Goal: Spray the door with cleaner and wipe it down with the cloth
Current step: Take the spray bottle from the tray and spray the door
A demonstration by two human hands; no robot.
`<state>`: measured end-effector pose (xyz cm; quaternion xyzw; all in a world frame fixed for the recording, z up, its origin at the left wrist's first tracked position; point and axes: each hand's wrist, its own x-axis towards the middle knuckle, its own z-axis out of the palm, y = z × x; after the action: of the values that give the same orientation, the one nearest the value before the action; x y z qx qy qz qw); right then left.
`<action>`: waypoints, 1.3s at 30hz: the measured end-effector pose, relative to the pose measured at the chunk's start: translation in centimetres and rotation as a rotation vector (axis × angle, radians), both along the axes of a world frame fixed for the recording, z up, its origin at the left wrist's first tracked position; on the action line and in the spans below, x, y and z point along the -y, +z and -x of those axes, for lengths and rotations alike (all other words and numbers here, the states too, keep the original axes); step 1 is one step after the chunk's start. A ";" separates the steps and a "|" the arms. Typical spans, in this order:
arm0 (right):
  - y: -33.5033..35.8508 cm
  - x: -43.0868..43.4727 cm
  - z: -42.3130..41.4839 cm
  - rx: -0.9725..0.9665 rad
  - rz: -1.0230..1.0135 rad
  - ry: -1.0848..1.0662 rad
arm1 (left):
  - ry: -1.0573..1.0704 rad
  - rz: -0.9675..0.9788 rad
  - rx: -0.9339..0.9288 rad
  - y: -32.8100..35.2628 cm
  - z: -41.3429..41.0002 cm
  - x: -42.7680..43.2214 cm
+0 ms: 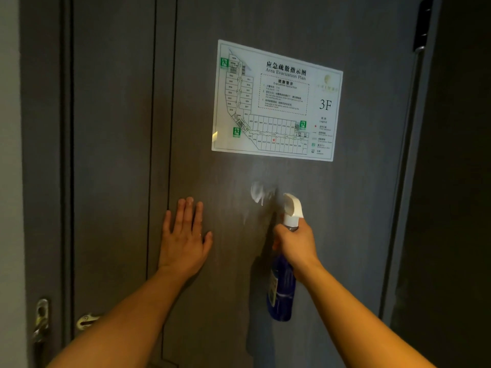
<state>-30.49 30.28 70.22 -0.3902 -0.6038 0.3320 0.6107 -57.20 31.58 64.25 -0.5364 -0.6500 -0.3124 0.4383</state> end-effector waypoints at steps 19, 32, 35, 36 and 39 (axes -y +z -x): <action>-2.7 0.4 -1.1 0.104 0.075 0.031 | 0.007 0.026 0.000 0.1 0.1 -0.1; -8.8 5.1 -6.3 0.022 0.105 -0.074 | -0.247 0.059 0.294 0.2 -5.5 4.0; -10.9 6.4 -9.0 0.030 0.122 -0.116 | -0.323 0.126 0.310 -2.8 -9.0 5.0; -11.6 7.0 -10.1 0.030 0.124 -0.127 | -0.343 0.163 0.318 -4.1 -10.3 5.4; -13.8 9.1 -13.6 0.040 0.145 -0.166 | -0.383 0.311 0.325 -8.6 -14.4 6.8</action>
<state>-16.89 21.19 56.37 -0.4886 -0.5559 0.3151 0.5941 -42.84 24.74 55.63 -0.6529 -0.6387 -0.3680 0.1742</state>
